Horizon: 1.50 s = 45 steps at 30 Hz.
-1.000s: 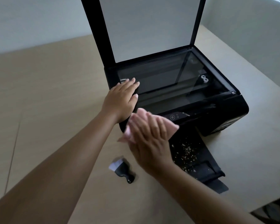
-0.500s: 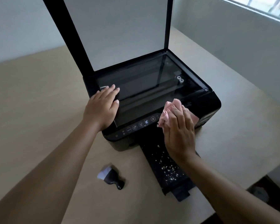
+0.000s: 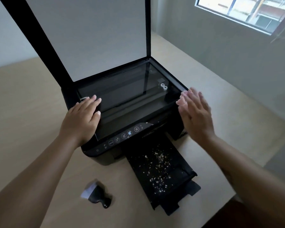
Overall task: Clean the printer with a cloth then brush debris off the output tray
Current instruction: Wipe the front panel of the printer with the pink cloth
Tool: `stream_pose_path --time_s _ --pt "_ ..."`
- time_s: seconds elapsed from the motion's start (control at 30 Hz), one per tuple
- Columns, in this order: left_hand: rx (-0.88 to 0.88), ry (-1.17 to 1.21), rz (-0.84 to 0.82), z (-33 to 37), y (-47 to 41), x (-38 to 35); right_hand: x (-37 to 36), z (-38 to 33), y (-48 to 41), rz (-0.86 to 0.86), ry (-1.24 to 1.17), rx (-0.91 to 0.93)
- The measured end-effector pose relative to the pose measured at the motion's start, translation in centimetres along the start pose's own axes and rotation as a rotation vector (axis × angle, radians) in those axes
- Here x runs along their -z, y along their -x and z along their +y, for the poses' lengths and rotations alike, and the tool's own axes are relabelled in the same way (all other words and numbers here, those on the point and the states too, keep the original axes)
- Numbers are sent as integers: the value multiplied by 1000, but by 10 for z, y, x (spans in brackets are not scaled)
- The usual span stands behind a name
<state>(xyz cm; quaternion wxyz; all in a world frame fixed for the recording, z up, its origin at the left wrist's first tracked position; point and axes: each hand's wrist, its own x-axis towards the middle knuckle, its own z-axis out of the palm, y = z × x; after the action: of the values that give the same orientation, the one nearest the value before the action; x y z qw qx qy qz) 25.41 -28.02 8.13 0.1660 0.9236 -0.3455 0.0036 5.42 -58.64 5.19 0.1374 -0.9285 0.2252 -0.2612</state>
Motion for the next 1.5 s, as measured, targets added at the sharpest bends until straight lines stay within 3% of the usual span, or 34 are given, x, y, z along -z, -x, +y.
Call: stream_pose_path --time_s 0.07,0.17,0.2,0.3,0.37,0.43,0.57,0.6,0.73,0.77,0.9,0.93,1.1,1.17,1.27,1.33,1.43,1.5 --pt "-4 -6 -6 1 -1 0 -8 -16 7 -17 11 117" --pt "11 -27 -31 1 -3 0 7 -21 11 -153 68 525" --pt "21 -45 -46 3 -4 1 11 -10 5 -167 101 554" --pt "31 -6 -93 21 0 4 14 17 -9 -135 89 231" --pt "28 44 -131 39 11 5 -1 1 -4 -21 78 131" --pt "-25 -64 -179 50 23 2 -15 -20 7 53 65 275" --pt "-9 -161 -162 56 27 0 1 22 -12 -38 102 703" --pt "-2 -163 -156 59 25 0 5 32 -20 -23 81 694" --pt "-4 -166 -143 60 23 0 -15 -5 -7 164 -3 356" --pt "-7 -165 -146 60 23 0 -20 -11 -3 151 -15 371" --pt "-8 -168 -162 57 23 1 1 26 -20 3 2 767" --pt "-7 -177 -170 58 24 1 6 33 -25 -34 -24 792" --pt "5 -178 -164 62 25 0 -10 0 -18 81 -115 262" --pt "9 -169 -163 63 24 0 -12 -2 -17 86 -57 316" --pt "11 -172 -171 64 25 0 4 29 -26 -9 -87 581" --pt "18 -176 -171 65 25 1 5 43 -30 -27 -212 396" --pt "23 -182 -160 66 25 2 -13 14 -15 143 -263 28" --pt "29 -178 -153 67 26 1 -25 -12 3 212 -168 38"
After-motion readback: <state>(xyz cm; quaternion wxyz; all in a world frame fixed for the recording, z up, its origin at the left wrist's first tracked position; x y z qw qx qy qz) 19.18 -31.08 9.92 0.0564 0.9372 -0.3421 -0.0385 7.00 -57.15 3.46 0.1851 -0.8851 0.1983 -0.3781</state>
